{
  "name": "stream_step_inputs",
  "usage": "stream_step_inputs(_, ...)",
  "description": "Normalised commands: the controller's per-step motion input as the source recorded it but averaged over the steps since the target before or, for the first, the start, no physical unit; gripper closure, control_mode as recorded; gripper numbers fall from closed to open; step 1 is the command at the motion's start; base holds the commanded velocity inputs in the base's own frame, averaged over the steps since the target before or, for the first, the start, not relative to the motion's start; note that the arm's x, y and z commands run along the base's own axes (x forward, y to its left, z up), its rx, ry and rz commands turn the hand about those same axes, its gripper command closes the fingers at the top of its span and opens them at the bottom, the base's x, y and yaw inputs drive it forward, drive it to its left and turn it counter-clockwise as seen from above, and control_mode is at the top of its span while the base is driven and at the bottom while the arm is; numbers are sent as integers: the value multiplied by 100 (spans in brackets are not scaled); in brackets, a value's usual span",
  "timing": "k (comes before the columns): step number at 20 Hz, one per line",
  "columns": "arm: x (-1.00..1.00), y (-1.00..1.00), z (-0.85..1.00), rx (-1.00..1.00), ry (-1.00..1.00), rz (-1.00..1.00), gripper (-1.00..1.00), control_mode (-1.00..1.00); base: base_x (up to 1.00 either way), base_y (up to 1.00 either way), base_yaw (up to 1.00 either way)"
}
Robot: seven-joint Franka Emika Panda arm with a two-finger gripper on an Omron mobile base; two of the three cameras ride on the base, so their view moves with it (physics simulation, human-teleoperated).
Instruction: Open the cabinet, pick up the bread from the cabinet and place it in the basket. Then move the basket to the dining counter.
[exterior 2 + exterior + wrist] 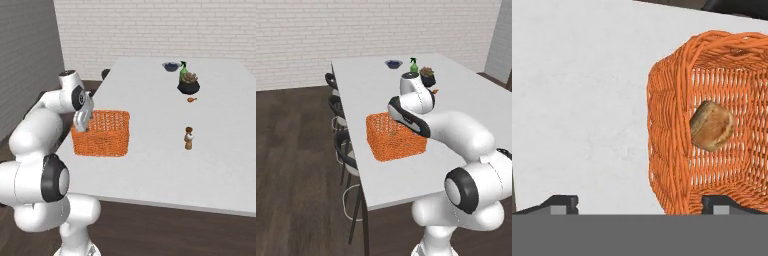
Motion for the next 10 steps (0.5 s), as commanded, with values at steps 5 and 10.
stream_step_inputs(5,-100,-1,9,14,-7,-46,-100,-100,0,0,0)
stream_step_inputs(10,-100,8,0,18,-8,-60,-100,-100,0,0,0)
